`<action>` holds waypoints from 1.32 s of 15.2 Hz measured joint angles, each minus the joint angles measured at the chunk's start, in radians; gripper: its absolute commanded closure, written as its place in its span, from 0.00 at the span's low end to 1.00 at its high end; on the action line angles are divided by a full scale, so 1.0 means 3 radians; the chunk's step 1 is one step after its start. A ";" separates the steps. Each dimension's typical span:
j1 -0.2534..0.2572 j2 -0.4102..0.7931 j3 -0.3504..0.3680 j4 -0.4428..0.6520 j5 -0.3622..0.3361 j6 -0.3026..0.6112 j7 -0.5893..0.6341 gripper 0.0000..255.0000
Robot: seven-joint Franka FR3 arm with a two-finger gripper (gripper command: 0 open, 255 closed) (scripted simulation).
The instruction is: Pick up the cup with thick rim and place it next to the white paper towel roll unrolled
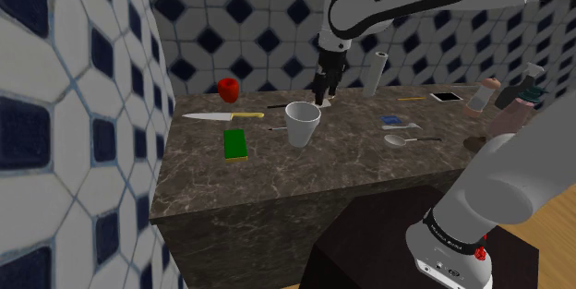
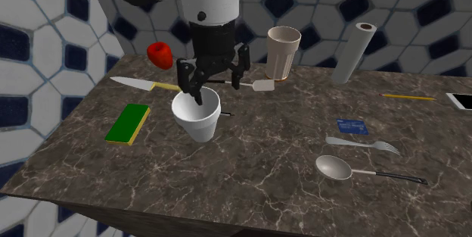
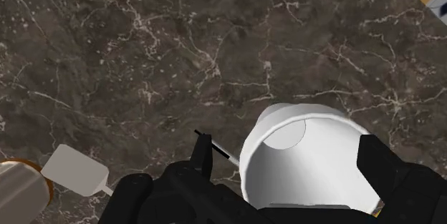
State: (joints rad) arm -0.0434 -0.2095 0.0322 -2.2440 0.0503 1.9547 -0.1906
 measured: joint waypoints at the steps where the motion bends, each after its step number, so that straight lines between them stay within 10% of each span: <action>1: -0.0011 0.0128 -0.0010 0.0076 -0.0012 0.0059 -0.0014 0.00; 19: -0.0023 0.0762 -0.0018 0.0238 -0.0053 0.0567 -0.0020 0.00; 20: -0.0023 0.0762 -0.0018 0.0238 -0.0053 0.0567 -0.0020 1.00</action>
State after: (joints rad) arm -0.0503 0.0192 0.0270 -2.1726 0.0345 2.1248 -0.1967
